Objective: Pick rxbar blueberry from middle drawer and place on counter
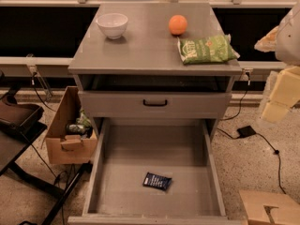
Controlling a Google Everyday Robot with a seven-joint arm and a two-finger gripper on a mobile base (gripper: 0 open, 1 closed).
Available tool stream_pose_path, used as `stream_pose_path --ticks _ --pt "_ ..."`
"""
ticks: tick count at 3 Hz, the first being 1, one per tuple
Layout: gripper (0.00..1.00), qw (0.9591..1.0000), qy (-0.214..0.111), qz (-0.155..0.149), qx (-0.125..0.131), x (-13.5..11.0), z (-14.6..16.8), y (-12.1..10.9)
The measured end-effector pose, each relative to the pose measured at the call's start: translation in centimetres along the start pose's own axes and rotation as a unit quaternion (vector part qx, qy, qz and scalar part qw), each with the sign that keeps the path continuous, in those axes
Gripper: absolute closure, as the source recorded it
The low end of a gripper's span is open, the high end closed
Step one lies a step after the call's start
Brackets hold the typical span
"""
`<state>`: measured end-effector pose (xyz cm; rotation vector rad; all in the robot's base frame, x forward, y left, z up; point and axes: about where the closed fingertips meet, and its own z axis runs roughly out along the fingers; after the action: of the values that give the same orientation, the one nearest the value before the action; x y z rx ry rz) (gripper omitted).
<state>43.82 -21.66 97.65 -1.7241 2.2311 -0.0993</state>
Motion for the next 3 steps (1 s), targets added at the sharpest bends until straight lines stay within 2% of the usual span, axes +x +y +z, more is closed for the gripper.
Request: stream_pose_path --ticks 1,2,3 --pt "0.00 1.0000 0.000 0.000 0.000 0.0 0.0 0.0" --pt "0.00 0.9998 -0.013 0.008 0.012 -0.8 1.2 0.2" --pt "0.00 0.9980 -0.042 0.044 0.013 -3.2 5.5 2.6"
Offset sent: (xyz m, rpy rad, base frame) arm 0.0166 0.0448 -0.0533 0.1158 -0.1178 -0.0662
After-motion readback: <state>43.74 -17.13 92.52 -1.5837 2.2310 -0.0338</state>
